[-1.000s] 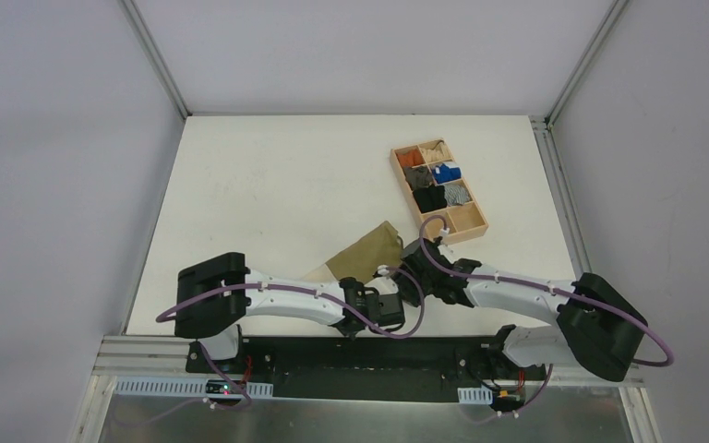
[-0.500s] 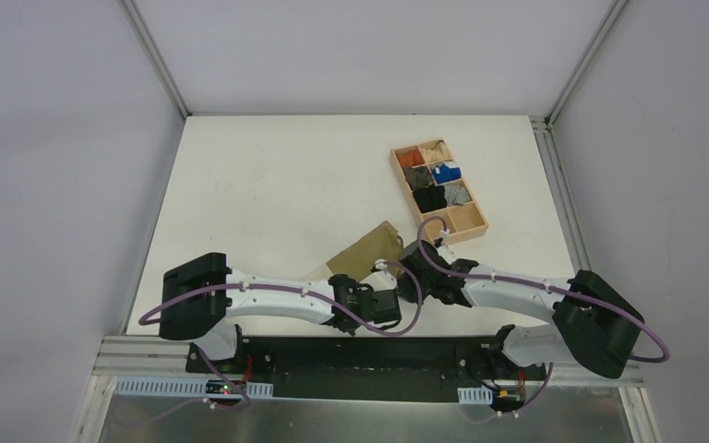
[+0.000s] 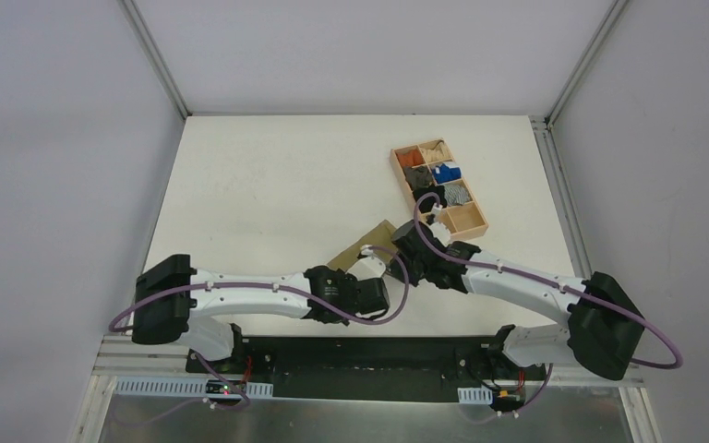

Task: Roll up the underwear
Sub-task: Fold the underwear at the center of the board.

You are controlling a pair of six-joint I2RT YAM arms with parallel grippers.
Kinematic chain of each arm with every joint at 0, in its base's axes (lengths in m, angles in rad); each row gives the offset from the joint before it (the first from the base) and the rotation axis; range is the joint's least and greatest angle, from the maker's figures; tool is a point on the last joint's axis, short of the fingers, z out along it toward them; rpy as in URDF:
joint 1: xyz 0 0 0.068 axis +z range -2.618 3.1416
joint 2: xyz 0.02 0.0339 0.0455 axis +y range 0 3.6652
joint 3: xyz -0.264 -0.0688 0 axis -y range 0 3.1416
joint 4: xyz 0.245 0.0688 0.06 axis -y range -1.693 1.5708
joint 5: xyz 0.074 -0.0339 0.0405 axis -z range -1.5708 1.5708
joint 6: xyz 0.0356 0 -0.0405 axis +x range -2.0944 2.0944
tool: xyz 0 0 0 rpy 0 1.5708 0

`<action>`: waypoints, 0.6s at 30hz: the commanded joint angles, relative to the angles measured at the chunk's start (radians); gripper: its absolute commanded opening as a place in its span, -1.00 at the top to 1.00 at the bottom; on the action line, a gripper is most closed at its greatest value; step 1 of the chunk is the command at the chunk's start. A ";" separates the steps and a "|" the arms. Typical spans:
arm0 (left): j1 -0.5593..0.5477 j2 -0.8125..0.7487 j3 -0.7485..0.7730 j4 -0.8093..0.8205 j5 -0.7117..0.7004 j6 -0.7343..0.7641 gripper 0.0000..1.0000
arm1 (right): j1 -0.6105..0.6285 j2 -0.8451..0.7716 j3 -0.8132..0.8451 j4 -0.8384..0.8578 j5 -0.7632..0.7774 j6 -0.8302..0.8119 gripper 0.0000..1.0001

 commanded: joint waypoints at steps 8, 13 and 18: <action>0.190 -0.237 -0.101 -0.009 0.072 -0.030 1.00 | -0.046 0.158 0.203 -0.007 -0.008 -0.098 1.00; 0.257 -0.273 -0.143 0.010 0.117 -0.020 1.00 | -0.084 0.227 0.270 0.014 -0.032 -0.131 1.00; 0.299 -0.262 -0.153 0.016 0.126 -0.004 1.00 | -0.112 0.307 0.329 0.026 -0.059 -0.155 1.00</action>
